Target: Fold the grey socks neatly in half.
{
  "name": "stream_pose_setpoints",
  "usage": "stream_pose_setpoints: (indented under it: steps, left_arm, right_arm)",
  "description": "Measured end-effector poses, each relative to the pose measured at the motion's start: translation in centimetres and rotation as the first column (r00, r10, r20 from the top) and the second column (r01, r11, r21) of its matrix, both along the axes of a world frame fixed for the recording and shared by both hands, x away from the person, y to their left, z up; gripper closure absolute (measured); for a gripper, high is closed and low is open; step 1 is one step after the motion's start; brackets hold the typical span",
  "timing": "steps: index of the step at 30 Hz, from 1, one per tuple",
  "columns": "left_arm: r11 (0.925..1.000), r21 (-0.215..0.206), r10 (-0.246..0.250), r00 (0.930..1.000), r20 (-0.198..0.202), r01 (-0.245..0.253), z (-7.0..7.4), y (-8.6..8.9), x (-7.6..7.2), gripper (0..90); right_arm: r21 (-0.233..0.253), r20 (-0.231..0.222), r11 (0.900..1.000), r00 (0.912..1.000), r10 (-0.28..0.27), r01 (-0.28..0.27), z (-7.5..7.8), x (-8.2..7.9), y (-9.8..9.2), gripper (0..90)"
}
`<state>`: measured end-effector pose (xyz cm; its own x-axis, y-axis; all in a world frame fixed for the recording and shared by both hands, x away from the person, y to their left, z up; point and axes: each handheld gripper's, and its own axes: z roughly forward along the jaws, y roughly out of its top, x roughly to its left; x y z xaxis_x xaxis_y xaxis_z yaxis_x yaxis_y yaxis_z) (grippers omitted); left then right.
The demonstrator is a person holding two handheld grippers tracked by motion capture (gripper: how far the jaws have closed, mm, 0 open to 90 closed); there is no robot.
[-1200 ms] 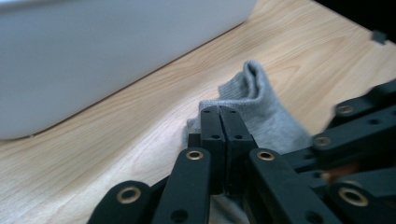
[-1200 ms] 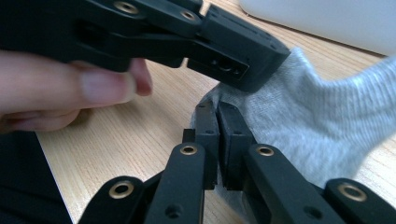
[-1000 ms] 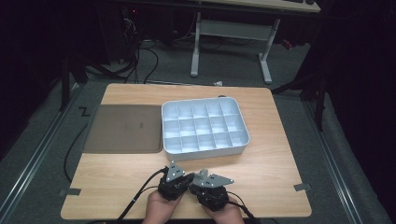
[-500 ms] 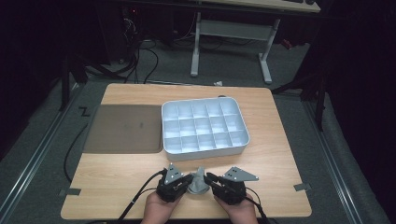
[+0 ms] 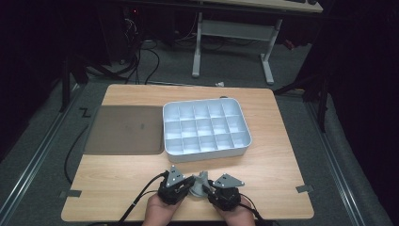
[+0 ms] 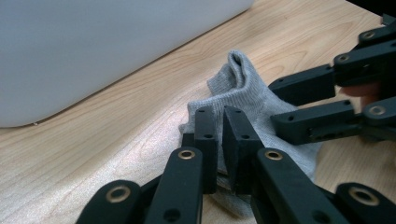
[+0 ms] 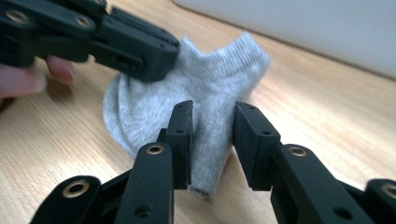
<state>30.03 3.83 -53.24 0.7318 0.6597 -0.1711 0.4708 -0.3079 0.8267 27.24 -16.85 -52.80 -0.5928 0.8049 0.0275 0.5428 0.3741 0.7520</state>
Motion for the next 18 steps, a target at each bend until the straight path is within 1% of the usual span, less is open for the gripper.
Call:
stream_pose_setpoints:
  steps: [2, 3, 5, 6, 7, 10, 13, 14, 16, 18]
  left_arm:
    - [1.0, -0.009, -0.004, 1.0, 0.006, 0.004, 0.4, -0.2, -0.3, 80.1]
    - [0.9998, -0.015, -0.01, 0.9998, 0.016, 0.011, 0.6, -0.4, -0.5, 77.6]
    - [0.9991, -0.033, -0.024, 0.999, 0.037, 0.025, 1.2, -0.7, -1.0, 77.4]
    - [0.9986, -0.043, -0.029, 0.9989, 0.037, 0.031, 1.3, -0.9, -1.2, 77.8]
    - [0.9984, -0.047, -0.031, 0.9991, 0.029, 0.032, 1.2, -1.0, -1.2, 79.2]
    - [0.9985, -0.036, -0.04, 0.9992, 0.003, 0.041, 0.6, -1.4, -1.4, 80.9]
    - [0.9986, -0.01, -0.052, 0.9987, -0.001, 0.052, 0.1, -1.9, -1.6, 81.1]
    - [0.9988, 0.002, -0.048, 0.9988, 0.006, 0.048, 0.0, -1.9, -1.7, 81.7]
    - [0.9991, 0.022, -0.037, 0.9993, 0.001, 0.037, 0.0, -1.9, -1.7, 82.4]
    - [0.9994, 0.028, -0.02, 0.9998, 0.001, 0.02, 0.0, -1.8, -1.7, 83.4]
  right_arm:
    - [0.001, -0.006, 1.0, 1.0, 0.003, -0.003, 0.0, 0.1, -0.1, 68.6]
    - [0.002, -0.009, 1.0, 1.0, 0.001, -0.001, 0.0, 0.1, -0.1, 68.7]
    - [0.005, -0.008, 1.0, 1.0, 0.001, -0.001, -0.1, 0.1, -0.1, 68.8]
    - [0.009, -0.009, 1.0, 1.0, 0.0, 0.0, -0.1, 0.1, -0.1, 68.9]
    - [0.013, -0.013, 1.0, 0.9999, 0.0, 0.0, -0.1, 0.1, -0.1, 68.9]
    - [0.022, -0.018, 1.0, 0.9998, -0.001, 0.002, -0.1, 0.2, -0.2, 69.0]
    - [0.023, -0.017, 1.0, 0.9998, -0.001, 0.002, -0.2, 0.1, -0.2, 69.2]
    - [0.025, -0.019, 1.0, 0.9998, -0.002, 0.002, -0.2, 0.2, -0.2, 69.2]
    - [0.033, -0.024, 0.999, 0.9997, 0.0, 0.001, -0.2, 0.2, -0.3, 69.1]
    - [0.036, -0.033, 0.999, 0.9995, 0.0, 0.002, -0.1, 0.3, -0.5, 68.2]
